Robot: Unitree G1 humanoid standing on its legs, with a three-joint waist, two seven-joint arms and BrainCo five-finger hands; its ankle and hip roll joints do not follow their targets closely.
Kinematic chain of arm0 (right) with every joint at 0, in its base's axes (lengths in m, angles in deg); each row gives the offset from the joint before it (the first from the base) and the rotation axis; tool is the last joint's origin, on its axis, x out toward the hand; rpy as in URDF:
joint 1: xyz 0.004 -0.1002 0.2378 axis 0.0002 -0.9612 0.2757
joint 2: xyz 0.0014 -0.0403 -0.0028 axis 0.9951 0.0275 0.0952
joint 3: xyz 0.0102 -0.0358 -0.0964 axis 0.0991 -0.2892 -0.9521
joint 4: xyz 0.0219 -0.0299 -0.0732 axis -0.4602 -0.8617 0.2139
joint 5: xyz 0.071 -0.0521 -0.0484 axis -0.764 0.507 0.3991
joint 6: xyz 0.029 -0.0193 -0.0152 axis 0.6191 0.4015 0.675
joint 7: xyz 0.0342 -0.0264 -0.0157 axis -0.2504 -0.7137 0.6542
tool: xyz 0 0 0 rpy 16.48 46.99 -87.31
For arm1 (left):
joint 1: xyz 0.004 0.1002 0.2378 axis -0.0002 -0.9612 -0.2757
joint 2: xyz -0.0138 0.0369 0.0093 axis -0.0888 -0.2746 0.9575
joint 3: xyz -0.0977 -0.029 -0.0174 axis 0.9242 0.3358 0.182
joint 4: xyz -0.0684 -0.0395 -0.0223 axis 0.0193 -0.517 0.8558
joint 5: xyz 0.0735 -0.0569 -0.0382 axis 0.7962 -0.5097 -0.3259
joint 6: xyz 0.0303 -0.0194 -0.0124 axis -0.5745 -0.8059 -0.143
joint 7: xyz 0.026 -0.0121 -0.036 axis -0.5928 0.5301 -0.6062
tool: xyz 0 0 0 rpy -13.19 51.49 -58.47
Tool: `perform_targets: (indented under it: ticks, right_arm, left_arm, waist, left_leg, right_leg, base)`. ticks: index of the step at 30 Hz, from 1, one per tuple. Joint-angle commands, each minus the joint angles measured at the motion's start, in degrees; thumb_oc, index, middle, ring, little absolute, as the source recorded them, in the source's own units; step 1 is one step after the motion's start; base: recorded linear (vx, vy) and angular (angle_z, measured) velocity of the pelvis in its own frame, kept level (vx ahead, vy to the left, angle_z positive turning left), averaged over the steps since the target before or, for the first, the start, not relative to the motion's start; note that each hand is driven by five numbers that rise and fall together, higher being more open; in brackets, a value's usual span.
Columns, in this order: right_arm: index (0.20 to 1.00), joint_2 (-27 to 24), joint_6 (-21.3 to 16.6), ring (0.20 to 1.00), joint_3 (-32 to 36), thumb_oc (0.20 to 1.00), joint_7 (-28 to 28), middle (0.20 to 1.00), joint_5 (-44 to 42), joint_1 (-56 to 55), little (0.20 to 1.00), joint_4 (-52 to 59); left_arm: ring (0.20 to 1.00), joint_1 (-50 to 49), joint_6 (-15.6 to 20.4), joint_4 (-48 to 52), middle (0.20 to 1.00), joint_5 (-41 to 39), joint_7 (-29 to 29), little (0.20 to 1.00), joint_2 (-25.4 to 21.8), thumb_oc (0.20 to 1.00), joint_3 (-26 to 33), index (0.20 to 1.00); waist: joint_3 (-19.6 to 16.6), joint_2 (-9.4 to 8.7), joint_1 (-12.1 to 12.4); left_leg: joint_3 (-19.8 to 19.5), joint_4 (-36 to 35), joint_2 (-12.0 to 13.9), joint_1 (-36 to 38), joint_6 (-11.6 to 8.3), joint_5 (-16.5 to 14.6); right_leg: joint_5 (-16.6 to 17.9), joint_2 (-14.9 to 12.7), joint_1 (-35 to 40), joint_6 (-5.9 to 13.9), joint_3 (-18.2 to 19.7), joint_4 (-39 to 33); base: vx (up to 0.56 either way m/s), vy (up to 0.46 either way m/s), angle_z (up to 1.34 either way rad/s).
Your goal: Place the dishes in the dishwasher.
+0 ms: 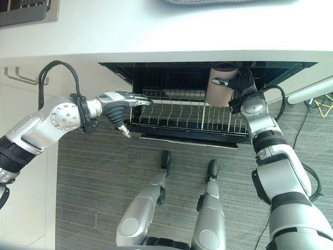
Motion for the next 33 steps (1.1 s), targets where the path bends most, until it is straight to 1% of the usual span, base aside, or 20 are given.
perform_targets:
  ticks: [1,2,3,4,5,8,9,11,18,19,20,21,22,24,27,28,29,31,32,33]
  right_arm:
    - [0.200,-0.65,0.82,0.200,0.63,0.200,-3.04,0.200,-1.63,3.97,0.200,-2.88]
    - [0.322,-0.59,0.82,0.322,0.57,0.322,-3.57,0.322,-2.10,3.95,0.322,-3.48]
    - [0.539,-0.54,0.66,0.539,0.66,0.539,-3.85,0.539,-2.33,3.89,0.539,-4.07]
    - [0.727,-0.51,0.68,0.727,0.71,0.727,-4.02,0.727,-2.46,3.80,0.727,-4.40]
    - [1.000,-0.54,0.81,1.000,0.89,1.000,-4.33,1.000,-2.35,3.39,1.000,-5.02]
    - [1.000,-0.67,0.14,1.000,1.14,1.000,-5.97,1.000,-0.68,2.43,1.000,-5.66]
    - [1.000,-0.74,-1.48,1.000,1.11,1.000,-6.91,1.000,0.59,2.12,1.000,-5.60]
    - [1.000,-0.87,-2.21,1.000,1.08,1.000,-6.54,1.000,1.30,1.61,1.000,-4.86]
    - [1.000,-0.98,-2.68,1.000,0.64,1.000,-8.21,1.000,2.28,-0.42,1.000,-3.78]
    - [1.000,-1.14,-2.68,1.000,0.74,1.000,-8.49,1.000,3.07,-0.66,1.000,-3.84]
    - [1.000,-1.31,-2.45,1.000,0.64,1.000,-9.88,1.000,6.14,-0.86,1.000,-3.67]
    - [1.000,-1.42,-2.39,1.000,0.54,1.000,-10.44,1.000,7.15,-0.95,1.000,-3.67]
    - [1.000,-1.64,-1.62,1.000,0.29,1.000,-12.18,1.000,9.82,-0.98,1.000,-3.65]
    - [1.000,-2.54,1.57,1.000,-0.70,1.000,-16.35,1.000,15.81,-1.11,1.000,-3.49]
    - [1.000,-3.60,4.72,1.000,-2.15,1.000,-19.78,1.000,22.23,-1.27,1.000,-3.37]
    - [1.000,-4.20,6.26,1.000,-3.06,1.000,-21.17,1.000,25.26,-1.51,1.000,-2.60]
    - [1.000,-4.94,8.74,1.000,-4.14,1.000,-22.29,1.000,28.27,-1.80,1.000,-1.52]
    - [1.000,-5.09,9.71,1.000,-4.54,1.000,-22.85,1.000,30.07,-1.94,1.000,-1.27]
    - [1.000,-5.25,11.80,1.000,-5.11,1.000,-23.52,1.000,32.43,-2.18,1.000,-1.17]
    - [1.000,-5.43,12.79,1.000,-5.62,1.000,-23.61,1.000,31.68,-2.50,1.000,-1.11]
  left_arm:
    - [1.000,3.53,-0.96,1.99,1.000,-3.99,1.08,1.000,-1.76,1.000,1.41,1.000]
    - [1.000,4.18,-1.24,1.97,1.000,-4.38,1.18,1.000,-1.90,1.000,1.25,1.000]
    - [1.000,4.81,-1.63,2.02,1.000,-4.59,1.36,1.000,-1.86,1.000,1.13,1.000]
    - [1.000,5.23,-1.95,2.07,1.000,-4.80,1.58,1.000,-1.84,1.000,1.15,1.000]
    - [1.000,6.66,-3.37,2.52,1.000,-5.70,2.74,1.000,-1.76,1.000,1.43,1.000]
    - [1.000,8.47,-4.81,3.12,1.000,-6.85,4.85,1.000,-1.95,1.000,2.09,1.000]
    - [1.000,9.17,-5.20,3.51,1.000,-6.87,5.58,1.000,-2.11,1.000,2.36,1.000]
    - [1.000,9.86,-5.99,3.85,1.000,-7.04,6.47,1.000,-2.40,1.000,2.76,1.000]
    - [1.000,11.27,-7.77,4.71,1.000,-7.33,9.70,1.000,-2.58,1.000,4.03,1.000]
    - [1.000,11.99,-8.52,4.78,1.000,-7.70,10.28,1.000,-2.66,1.000,4.19,1.000]
    - [1.000,12.50,-9.22,5.11,1.000,-8.03,10.61,1.000,-2.76,1.000,4.33,1.000]
    - [1.000,12.59,-9.19,5.03,1.000,-8.16,10.79,1.000,-2.85,1.000,4.42,1.000]
    - [1.000,12.73,-9.23,4.98,1.000,-8.33,11.13,1.000,-2.91,1.000,4.61,1.000]
    - [1.000,13.19,-10.05,5.54,1.000,-9.04,11.86,1.000,-3.24,1.000,4.94,1.000]
    - [1.000,13.75,-10.64,6.03,1.000,-9.96,12.22,1.000,-3.98,1.000,4.96,1.000]
    - [1.000,13.79,-11.06,6.53,1.000,-10.27,12.41,1.000,-4.23,1.000,5.11,1.000]
    - [1.000,13.77,-11.05,6.90,1.000,-10.79,12.51,1.000,-4.86,1.000,5.21,1.000]
    - [1.000,13.68,-10.97,6.98,1.000,-10.86,12.48,1.000,-5.09,1.000,5.25,1.000]
    - [1.000,13.45,-10.95,7.15,1.000,-10.70,12.78,1.000,-5.30,1.000,5.52,1.000]
    - [1.000,13.33,-10.90,7.33,1.000,-10.88,12.93,1.000,-5.60,1.000,5.78,1.000]
  waist:
    - [-0.46,0.59,0.68]
    - [-0.48,0.64,0.72]
    - [-0.49,0.63,0.76]
    - [-0.52,0.62,0.74]
    - [-0.64,0.69,0.67]
    - [-0.87,0.76,0.56]
    - [-0.96,0.79,0.55]
    - [-1.10,0.73,0.43]
    - [-1.56,0.27,0.36]
    - [-1.72,0.19,0.27]
    - [-1.73,0.15,0.23]
    - [-1.77,0.13,0.21]
    - [-1.83,0.12,0.19]
    - [-2.01,0.16,0.09]
    - [-2.16,0.11,-0.04]
    - [-2.20,0.09,-0.11]
    - [-2.24,0.02,-0.14]
    - [-2.22,0.01,-0.15]
    - [-2.17,-0.05,-0.08]
    - [-2.20,-0.08,-0.03]
  left_leg:
    - [4.37,-0.06,-1.03,-2.71,-0.82,0.82]
    - [4.42,-0.06,-1.04,-2.86,-0.82,0.83]
    - [4.44,-0.06,-1.03,-2.97,-0.83,0.85]
    - [4.45,-0.06,-1.03,-3.01,-0.85,0.86]
    - [4.48,-0.06,-1.04,-3.16,-0.87,0.92]
    - [4.48,-0.06,-1.05,-3.32,-0.97,1.04]
    - [4.57,-0.06,-1.00,-3.45,-1.04,1.09]
    - [4.67,-0.06,-0.90,-3.53,-1.08,1.07]
    - [4.64,-0.06,-0.79,-3.53,-1.11,0.87]
    - [4.62,-0.06,-0.73,-3.53,-1.11,0.80]
    - [4.68,-0.06,-0.73,-3.53,-1.16,0.78]
    - [4.69,-0.06,-0.72,-3.51,-1.17,0.76]
    - [4.69,-0.06,-0.72,-3.48,-1.18,0.75]
    - [4.69,-0.06,-0.72,-3.46,-1.20,0.73]
    - [4.80,-0.06,-0.62,-3.66,-1.22,0.80]
    - [4.77,-0.06,-0.62,-3.75,-1.22,0.86]
    - [4.70,-0.06,-0.64,-3.88,-1.28,0.93]
    - [4.66,-0.06,-0.64,-3.95,-1.32,0.95]
    - [4.56,-0.06,-0.72,-4.09,-1.32,0.96]
    - [4.56,-0.06,-0.72,-4.19,-1.41,0.94]
  right_leg:
    - [2.60,-4.18,-2.12,3.06,-1.18,1.54]
    - [2.62,-4.22,-2.20,3.09,-1.32,1.51]
    - [2.66,-4.23,-2.24,3.15,-1.42,1.46]
    - [2.70,-4.24,-2.26,3.19,-1.45,1.42]
    - [2.79,-4.27,-2.43,3.30,-1.49,1.40]
    - [3.01,-4.41,-2.61,3.52,-1.58,1.30]
    - [3.07,-4.44,-2.68,3.59,-1.66,1.22]
    - [3.06,-4.42,-2.80,3.64,-1.69,1.25]
    - [3.10,-4.29,-2.91,3.79,-1.80,1.20]
    - [3.06,-4.21,-2.95,3.79,-1.72,1.21]
    - [3.08,-4.16,-2.98,3.83,-1.65,1.17]
    - [3.09,-4.15,-2.97,3.85,-1.65,1.16]
    - [3.11,-4.11,-2.98,3.86,-1.62,1.16]
    - [3.18,-4.01,-3.00,3.87,-1.54,1.06]
    - [3.33,-3.91,-3.26,3.98,-1.37,1.02]
    - [3.45,-3.86,-3.31,4.04,-1.27,0.91]
    - [3.53,-3.79,-3.34,4.12,-1.13,0.81]
    - [3.56,-3.78,-3.39,4.17,-1.06,0.78]
    - [3.56,-3.74,-3.44,4.23,-0.95,0.73]
    - [3.53,-3.74,-3.49,4.27,-0.92,0.69]
  base:
    - [0.00,0.000,0.00]
    - [-0.03,-0.011,0.00]
    - [0.00,0.000,0.00]
    - [0.00,0.000,0.00]
    - [0.00,0.000,0.00]
    - [0.00,0.000,0.00]
    - [0.00,0.000,0.00]
    - [0.00,0.000,0.00]
    - [0.00,-0.022,0.01]
    - [0.00,-0.041,0.01]
    - [0.00,0.000,0.00]
    - [0.00,0.000,0.00]
    - [0.00,0.000,0.00]
    - [0.00,0.000,0.00]
    - [0.00,0.000,0.00]
    - [0.00,0.000,0.00]
    - [0.00,0.000,0.00]
    - [0.00,0.000,0.00]
    - [0.00,0.000,0.00]
    - [0.00,0.000,0.00]
